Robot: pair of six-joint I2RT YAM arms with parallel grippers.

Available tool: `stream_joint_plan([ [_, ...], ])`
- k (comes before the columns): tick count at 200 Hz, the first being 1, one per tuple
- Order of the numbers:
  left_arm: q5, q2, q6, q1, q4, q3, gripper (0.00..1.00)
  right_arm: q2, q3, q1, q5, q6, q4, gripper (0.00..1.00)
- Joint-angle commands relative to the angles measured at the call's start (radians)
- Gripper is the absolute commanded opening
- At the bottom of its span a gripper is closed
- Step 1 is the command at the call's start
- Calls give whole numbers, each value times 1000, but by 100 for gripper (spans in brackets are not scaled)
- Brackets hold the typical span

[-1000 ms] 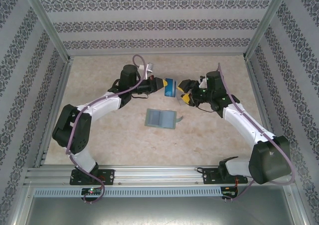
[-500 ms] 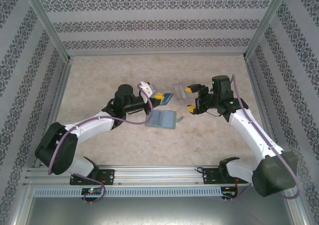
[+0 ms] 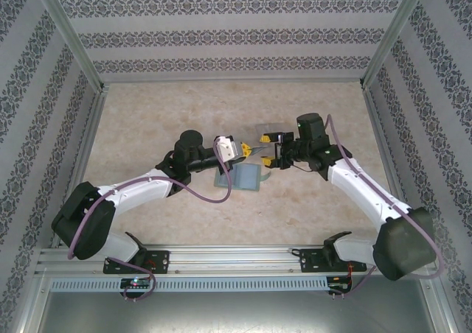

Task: Put the credit cards into the card holder
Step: Pick up the credit card from the storage box.

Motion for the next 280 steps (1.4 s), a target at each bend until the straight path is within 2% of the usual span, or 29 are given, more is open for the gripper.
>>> stream_joint_plan([
  [1, 36, -14, 61, -17, 49, -8, 0, 16, 8, 14, -14, 32, 49, 45],
  [26, 35, -19, 70, -16, 30, -6, 0, 13, 7, 16, 3, 38, 47, 19],
  [48, 8, -18, 45, -16, 15, 4, 0, 7, -5, 18, 5, 48, 56, 1],
  [93, -41, -8, -25, -18, 85, -7, 1, -20, -48, 24, 28, 82, 106, 0],
  [99, -61, -4, -46, -16, 83, -1, 9, -22, -46, 25, 28, 79, 104, 0],
  [102, -70, -2, -54, -16, 79, 1, 15, -21, -44, 24, 29, 77, 101, 0],
  [104, -77, -2, -60, -17, 75, 4, 23, -22, -44, 24, 29, 76, 100, 0],
  [110, -100, -1, -82, -17, 61, 15, 70, -22, -44, 24, 33, 71, 96, 0],
  [111, -102, -1, -85, -16, 57, 16, 76, -22, -44, 24, 33, 71, 96, 0],
  [113, -107, -2, -90, -16, 51, 19, 82, -23, -44, 24, 36, 68, 95, 0],
  [118, -117, -3, -102, -15, 29, 29, 86, -23, -45, 24, 43, 63, 91, 0],
  [137, -105, -27, -159, -15, -50, 55, 90, -29, -56, 25, 96, 31, 85, 0],
  [145, -89, -37, -201, -15, -116, 81, 100, -35, -63, 26, 136, 4, 96, 0],
  [164, -36, -40, -317, -15, -343, 182, 100, -68, -85, 32, 288, -80, 102, 0],
  [190, -191, -59, -636, -13, -519, 260, 99, -144, -128, 68, 505, -213, 201, 0],
  [204, -214, -51, -801, -3, -586, 301, 99, -185, -150, 90, 590, -303, 270, 0],
  [225, -173, -34, -1055, 19, -552, 299, 100, -244, -180, 120, 691, -433, 341, 0],
  [238, -188, -7, -1159, 19, -599, 330, 100, -283, -209, 134, 723, -537, 430, 0],
  [247, -149, 19, -1214, 22, -613, 357, 98, -310, -229, 145, 742, -588, 478, 0],
  [265, -36, 51, -1371, 22, -485, 365, 94, -346, -247, 157, 764, -648, 525, 0],
  [280, 15, 78, -1509, 22, -331, 357, 91, -351, -258, 157, 737, -688, 574, 0],
])
